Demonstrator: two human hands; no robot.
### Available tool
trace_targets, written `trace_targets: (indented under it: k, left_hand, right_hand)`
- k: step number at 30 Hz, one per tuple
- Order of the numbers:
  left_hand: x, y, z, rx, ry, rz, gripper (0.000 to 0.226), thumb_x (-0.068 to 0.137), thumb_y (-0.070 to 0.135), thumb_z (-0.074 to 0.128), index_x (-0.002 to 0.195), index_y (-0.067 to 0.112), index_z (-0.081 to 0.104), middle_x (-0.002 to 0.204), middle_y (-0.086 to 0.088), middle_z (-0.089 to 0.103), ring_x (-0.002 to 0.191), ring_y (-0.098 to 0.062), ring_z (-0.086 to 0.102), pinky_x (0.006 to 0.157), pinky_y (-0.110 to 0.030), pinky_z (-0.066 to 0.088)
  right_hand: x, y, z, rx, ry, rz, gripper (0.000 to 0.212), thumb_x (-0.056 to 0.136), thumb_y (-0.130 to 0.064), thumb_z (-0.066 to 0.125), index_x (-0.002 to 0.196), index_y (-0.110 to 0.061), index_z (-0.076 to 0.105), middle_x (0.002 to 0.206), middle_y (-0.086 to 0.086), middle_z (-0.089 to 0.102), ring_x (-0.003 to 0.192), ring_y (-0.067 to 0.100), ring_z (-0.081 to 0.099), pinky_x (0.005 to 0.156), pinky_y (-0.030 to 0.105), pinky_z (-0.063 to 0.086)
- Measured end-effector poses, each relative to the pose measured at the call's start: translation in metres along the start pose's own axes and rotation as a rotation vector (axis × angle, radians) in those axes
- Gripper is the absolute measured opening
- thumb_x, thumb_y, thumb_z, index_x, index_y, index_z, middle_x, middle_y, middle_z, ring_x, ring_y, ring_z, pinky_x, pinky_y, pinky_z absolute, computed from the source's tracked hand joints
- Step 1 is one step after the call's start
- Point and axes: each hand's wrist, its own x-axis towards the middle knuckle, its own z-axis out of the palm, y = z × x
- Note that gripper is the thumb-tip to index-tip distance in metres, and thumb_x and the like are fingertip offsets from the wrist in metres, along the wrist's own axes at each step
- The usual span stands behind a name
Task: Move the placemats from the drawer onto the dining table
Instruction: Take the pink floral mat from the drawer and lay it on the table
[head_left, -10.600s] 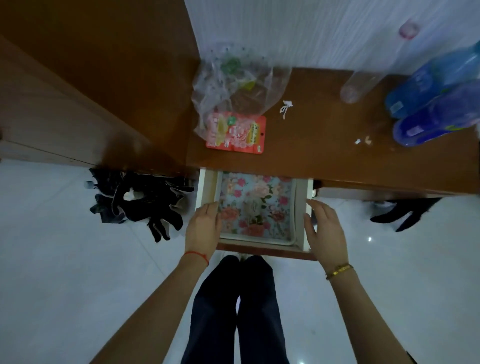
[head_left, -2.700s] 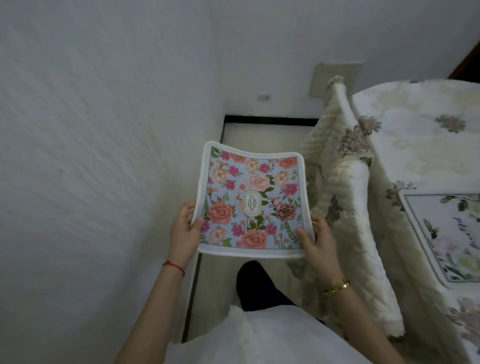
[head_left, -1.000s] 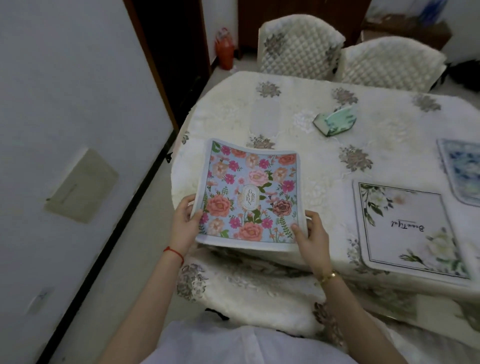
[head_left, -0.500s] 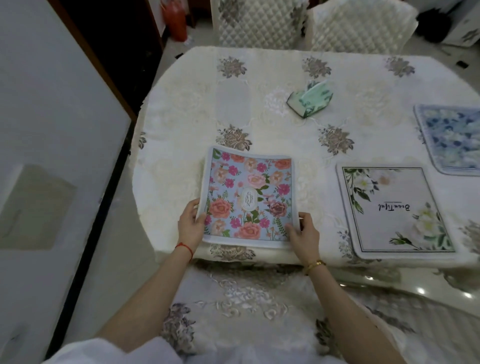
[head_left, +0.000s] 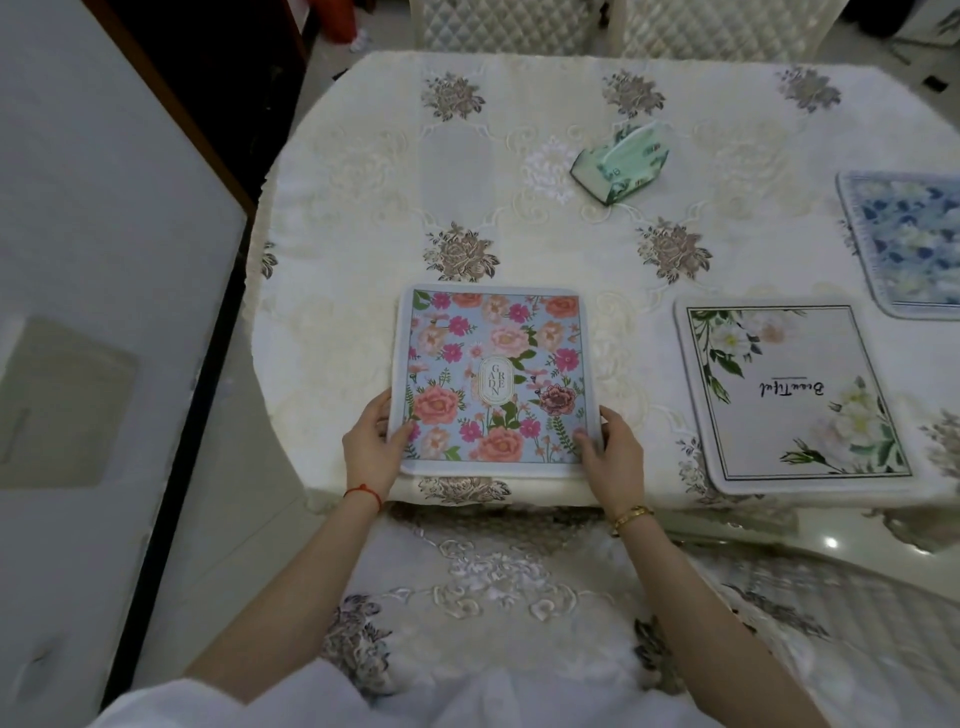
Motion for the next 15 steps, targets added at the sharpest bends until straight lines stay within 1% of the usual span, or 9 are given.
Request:
trace_targets:
  k: [3, 7, 11, 13, 15]
  left_hand:
    - [0.001, -0.0016, 0.0012, -0.008, 0.008, 0.002, 0.053, 0.084, 0.007, 0.069, 0.133, 0.019, 0.053, 0.101, 0.003, 0.066, 0.082, -0.003, 0.062, 0.071, -0.008, 0.048]
    - [0.0017, -0.0048, 0.0017, -0.025, 0.005, 0.005, 0.054, 0.084, 0.007, 0.069, 0.134, 0.019, 0.053, 0.103, 0.003, 0.066, 0.085, -0.008, 0.064, 0.072, -0.006, 0.049]
    - [0.0037, -0.0074, 0.0005, -0.013, -0.003, 0.01, 0.055, 0.084, 0.006, 0.069, 0.135, 0.02, 0.053, 0.106, 0.001, 0.068, 0.09, -0.013, 0.066, 0.074, -0.008, 0.049]
    - [0.005, -0.0082, 0.0001, 0.006, -0.008, 0.013, 0.055, 0.084, 0.006, 0.069, 0.135, 0.02, 0.053, 0.108, 0.0, 0.069, 0.091, -0.015, 0.066, 0.077, -0.012, 0.051]
    - [0.0056, -0.0084, -0.0003, 0.015, -0.009, 0.018, 0.055, 0.083, 0.006, 0.069, 0.135, 0.019, 0.053, 0.111, -0.003, 0.069, 0.092, -0.017, 0.066, 0.083, -0.022, 0.054]
  right_hand:
    - [0.001, 0.0001, 0.0006, -0.014, -0.001, -0.009, 0.041, 0.092, -0.029, 0.061, 0.128, -0.012, 0.051, 0.11, 0.009, 0.064, 0.098, 0.025, 0.063, 0.085, 0.045, 0.054]
    - [0.0004, 0.0012, 0.0022, -0.009, -0.001, -0.009, 0.039, 0.092, -0.029, 0.061, 0.127, -0.014, 0.052, 0.109, 0.007, 0.064, 0.098, 0.024, 0.063, 0.085, 0.044, 0.054]
    - [-0.001, 0.0006, 0.0021, -0.001, 0.015, -0.024, 0.037, 0.093, -0.027, 0.061, 0.125, -0.013, 0.052, 0.106, 0.008, 0.064, 0.095, 0.025, 0.062, 0.083, 0.04, 0.054]
    - [-0.0014, -0.0003, 0.0014, 0.002, 0.014, -0.021, 0.036, 0.093, -0.026, 0.061, 0.125, -0.013, 0.053, 0.104, 0.008, 0.065, 0.093, 0.025, 0.063, 0.081, 0.04, 0.054]
    - [-0.0014, -0.0017, 0.001, 0.003, 0.006, -0.013, 0.036, 0.092, -0.027, 0.061, 0.125, -0.013, 0.053, 0.105, 0.008, 0.065, 0.093, 0.024, 0.063, 0.081, 0.041, 0.055]
